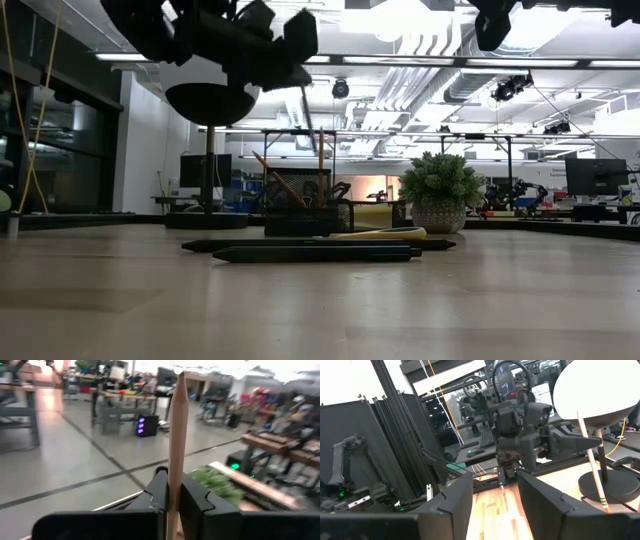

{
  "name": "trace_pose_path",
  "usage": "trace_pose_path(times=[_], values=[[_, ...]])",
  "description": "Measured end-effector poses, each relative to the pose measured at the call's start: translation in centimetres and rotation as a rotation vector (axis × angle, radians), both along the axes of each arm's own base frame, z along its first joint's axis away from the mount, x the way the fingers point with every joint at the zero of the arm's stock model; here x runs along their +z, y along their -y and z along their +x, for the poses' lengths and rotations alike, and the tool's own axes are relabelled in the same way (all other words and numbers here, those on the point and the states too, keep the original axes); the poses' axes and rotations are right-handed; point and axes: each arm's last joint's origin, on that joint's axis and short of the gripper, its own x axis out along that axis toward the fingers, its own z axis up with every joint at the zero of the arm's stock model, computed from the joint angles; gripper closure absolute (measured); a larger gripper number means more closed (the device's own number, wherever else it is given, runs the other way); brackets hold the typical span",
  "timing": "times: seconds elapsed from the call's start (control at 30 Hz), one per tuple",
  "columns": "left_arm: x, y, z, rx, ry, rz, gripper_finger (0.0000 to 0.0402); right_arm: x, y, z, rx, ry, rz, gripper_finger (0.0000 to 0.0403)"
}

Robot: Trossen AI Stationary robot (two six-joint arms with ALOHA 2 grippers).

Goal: Pick and place office supplies into organizer
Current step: Put the wooden pencil into the desk organizer

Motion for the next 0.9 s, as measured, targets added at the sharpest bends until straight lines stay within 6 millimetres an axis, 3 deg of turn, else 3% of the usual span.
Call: trace_pose_path(times=[0.43, 0.63, 0.9], values=[[-2.0, -1.2, -0.7, 0.12, -0.126, -0.103, 0.0386, 0.0, 0.1, 0.0, -0.036, -0.001, 0.003, 0.0249], [-2.6, -1.3, -1.2, 0.245, -0.084, -0.17, 0.0392, 0.0, 0.1, 0.0, -0.04, -0.001, 0.002, 0.0249], [-3.1, -1.2, -1.4, 0.256, -0.093, -0.207, 0.0387, 0.0, 0.1, 0.0, -0.04, 0.0, 0.001, 0.0249]])
